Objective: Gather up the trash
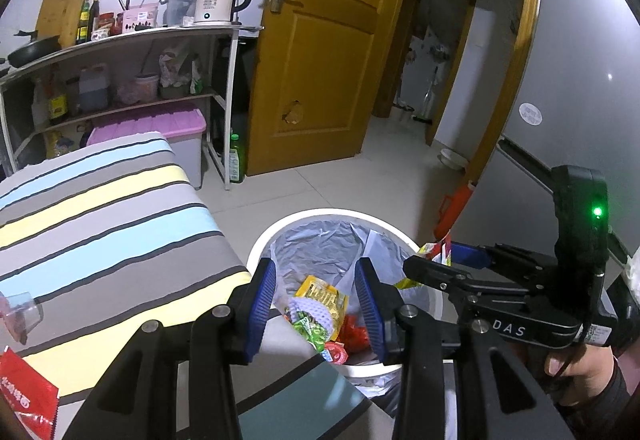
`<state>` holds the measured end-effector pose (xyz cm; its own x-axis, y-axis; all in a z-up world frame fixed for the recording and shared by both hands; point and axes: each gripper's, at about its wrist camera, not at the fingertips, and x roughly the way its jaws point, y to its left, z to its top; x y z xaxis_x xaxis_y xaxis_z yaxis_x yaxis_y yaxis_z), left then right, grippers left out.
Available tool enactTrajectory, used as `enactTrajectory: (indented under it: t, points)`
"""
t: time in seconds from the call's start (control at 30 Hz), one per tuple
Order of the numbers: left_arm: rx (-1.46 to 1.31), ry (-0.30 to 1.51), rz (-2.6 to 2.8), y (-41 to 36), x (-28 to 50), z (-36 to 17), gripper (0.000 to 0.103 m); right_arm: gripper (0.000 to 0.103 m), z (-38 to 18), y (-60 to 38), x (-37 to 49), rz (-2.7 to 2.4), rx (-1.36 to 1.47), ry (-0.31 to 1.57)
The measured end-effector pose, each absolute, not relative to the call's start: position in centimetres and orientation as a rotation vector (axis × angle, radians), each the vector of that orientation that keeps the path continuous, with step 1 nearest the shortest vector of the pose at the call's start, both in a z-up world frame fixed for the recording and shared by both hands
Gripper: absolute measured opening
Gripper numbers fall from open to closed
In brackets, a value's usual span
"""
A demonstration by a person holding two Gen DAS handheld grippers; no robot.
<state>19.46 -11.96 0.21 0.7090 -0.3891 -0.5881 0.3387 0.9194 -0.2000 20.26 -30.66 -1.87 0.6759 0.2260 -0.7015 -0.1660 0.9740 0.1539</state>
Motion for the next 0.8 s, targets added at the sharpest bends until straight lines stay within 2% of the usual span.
enactTrajectory:
  t: [0.8]
  points:
    - [-0.098, 0.654, -0.391, -10.8, 18.4, 0.9, 0.041, 0.054, -0.3, -30.4, 19.6, 0.184, 0.044, 0.738]
